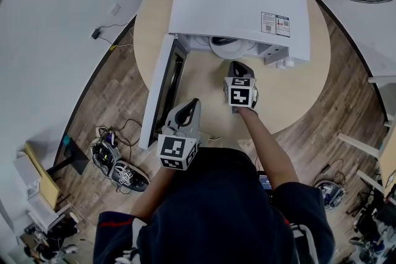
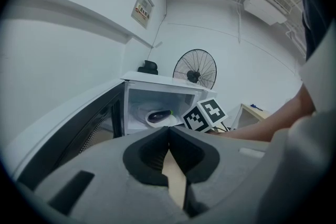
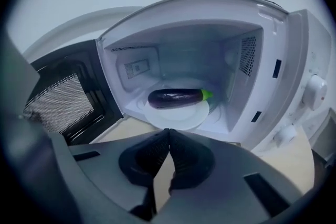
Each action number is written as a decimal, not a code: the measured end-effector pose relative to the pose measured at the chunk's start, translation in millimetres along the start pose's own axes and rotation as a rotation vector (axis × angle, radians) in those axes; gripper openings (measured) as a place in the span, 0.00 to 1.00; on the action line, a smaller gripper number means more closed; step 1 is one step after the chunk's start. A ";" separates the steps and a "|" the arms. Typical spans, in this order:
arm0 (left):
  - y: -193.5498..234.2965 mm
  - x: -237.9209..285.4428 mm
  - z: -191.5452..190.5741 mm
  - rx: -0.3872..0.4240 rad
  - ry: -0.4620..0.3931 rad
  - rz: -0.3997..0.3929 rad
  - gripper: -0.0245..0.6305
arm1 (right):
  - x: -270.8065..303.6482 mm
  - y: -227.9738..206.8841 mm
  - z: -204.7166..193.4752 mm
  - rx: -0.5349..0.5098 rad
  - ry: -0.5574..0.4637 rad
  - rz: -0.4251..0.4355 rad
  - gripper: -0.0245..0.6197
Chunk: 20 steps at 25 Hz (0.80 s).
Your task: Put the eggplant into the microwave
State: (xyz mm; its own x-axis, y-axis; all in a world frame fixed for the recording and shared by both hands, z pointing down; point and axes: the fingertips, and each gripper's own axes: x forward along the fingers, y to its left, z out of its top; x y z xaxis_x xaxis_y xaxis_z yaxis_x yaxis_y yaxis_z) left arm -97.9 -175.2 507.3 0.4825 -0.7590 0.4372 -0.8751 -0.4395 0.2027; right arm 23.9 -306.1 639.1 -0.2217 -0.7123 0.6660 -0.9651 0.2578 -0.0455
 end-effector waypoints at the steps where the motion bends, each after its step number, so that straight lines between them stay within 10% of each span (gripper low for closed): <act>1: 0.5 -0.2 -0.6 0.000 0.001 0.002 0.06 | 2.0 -0.5 -1.0 -0.006 0.004 -0.002 0.06; 20: 18.4 6.6 2.5 -0.024 0.011 0.027 0.06 | 38.2 -6.3 15.7 -0.069 0.006 -0.005 0.06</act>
State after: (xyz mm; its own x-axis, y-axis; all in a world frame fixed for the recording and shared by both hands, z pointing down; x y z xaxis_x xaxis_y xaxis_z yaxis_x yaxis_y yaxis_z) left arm -110.7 -189.5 511.8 0.4587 -0.7647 0.4526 -0.8883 -0.4076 0.2116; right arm 19.4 -345.2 653.2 -0.2154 -0.7098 0.6707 -0.9544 0.2983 0.0092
